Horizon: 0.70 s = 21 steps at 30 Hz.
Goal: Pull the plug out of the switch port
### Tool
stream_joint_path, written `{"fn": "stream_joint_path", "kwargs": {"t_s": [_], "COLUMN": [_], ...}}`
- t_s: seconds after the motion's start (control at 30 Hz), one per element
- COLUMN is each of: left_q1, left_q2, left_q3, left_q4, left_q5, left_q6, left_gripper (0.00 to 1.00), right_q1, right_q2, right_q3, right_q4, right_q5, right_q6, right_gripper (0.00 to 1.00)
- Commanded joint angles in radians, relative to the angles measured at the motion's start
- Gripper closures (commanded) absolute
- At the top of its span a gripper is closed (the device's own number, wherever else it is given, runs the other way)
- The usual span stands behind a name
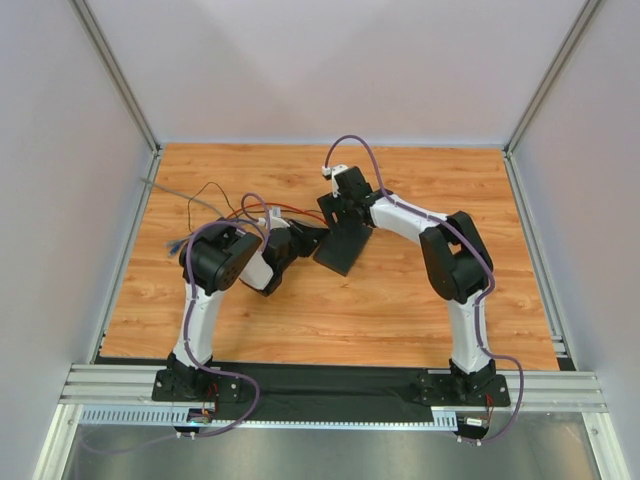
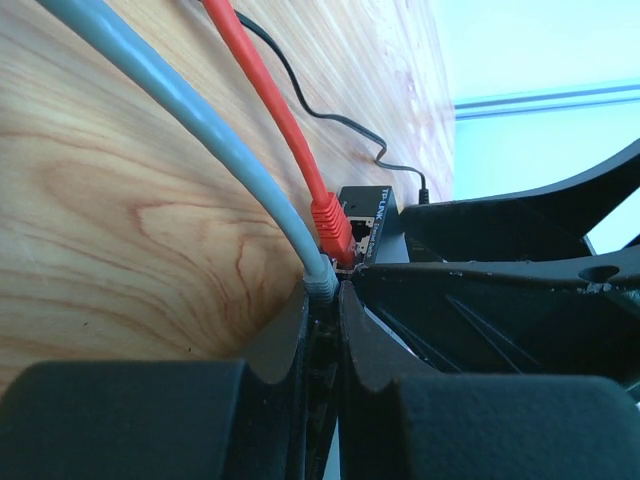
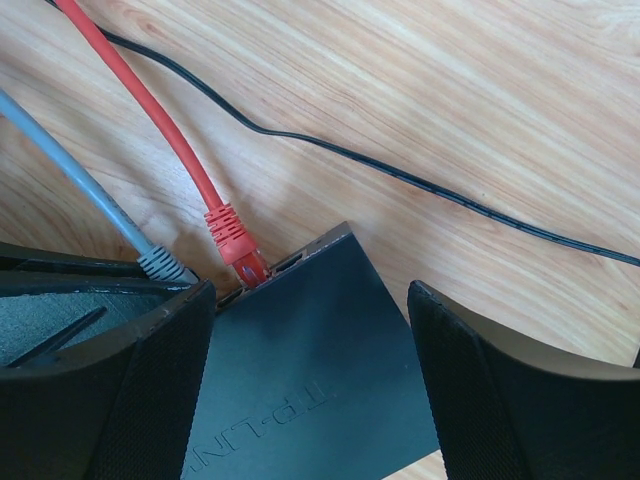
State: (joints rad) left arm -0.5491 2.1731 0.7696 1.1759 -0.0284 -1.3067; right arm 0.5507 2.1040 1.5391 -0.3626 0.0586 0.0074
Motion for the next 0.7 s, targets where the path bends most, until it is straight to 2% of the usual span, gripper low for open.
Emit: {"fn": "stream_joint_path", "kwargs": {"t_s": [0.0,0.1,0.37,0.57,0.67], "left_q1": [0.043,0.044,0.046,0.067,0.06], "left_q2": [0.037,0.079,0.056,0.096,0.082], "left_q3": [0.016,0.013,0.014,0.007,0.008], "left_q4": [0.227,0.315,0.281,0.35,0.315], "left_q5": [-0.137,-0.137,-0.143,-0.133,-0.111], "left_q6": [0.096,0.089,0.116,0.077,0.089], "left_gripper": [1.0,1.0,1.0,1.0,1.0], "right_q1": [-0.041,-0.046,-0.063,-0.066,-0.067], "right_q2": [0.033,0.039,0.024,0.028,0.024], "right_q3": [-0.034,-0.028,-0.045,-0.042,-0.042], "right_q4": [-0.234,-0.242,-0.225,-0.234,-0.223], "right_q5": [0.05,0.053,0.033,0.035,0.041], "right_q6": [-0.034,-0.027,-0.014,-0.014,-0.014], "right_gripper": [0.22,0.22,0.23,0.23,0.23]}}
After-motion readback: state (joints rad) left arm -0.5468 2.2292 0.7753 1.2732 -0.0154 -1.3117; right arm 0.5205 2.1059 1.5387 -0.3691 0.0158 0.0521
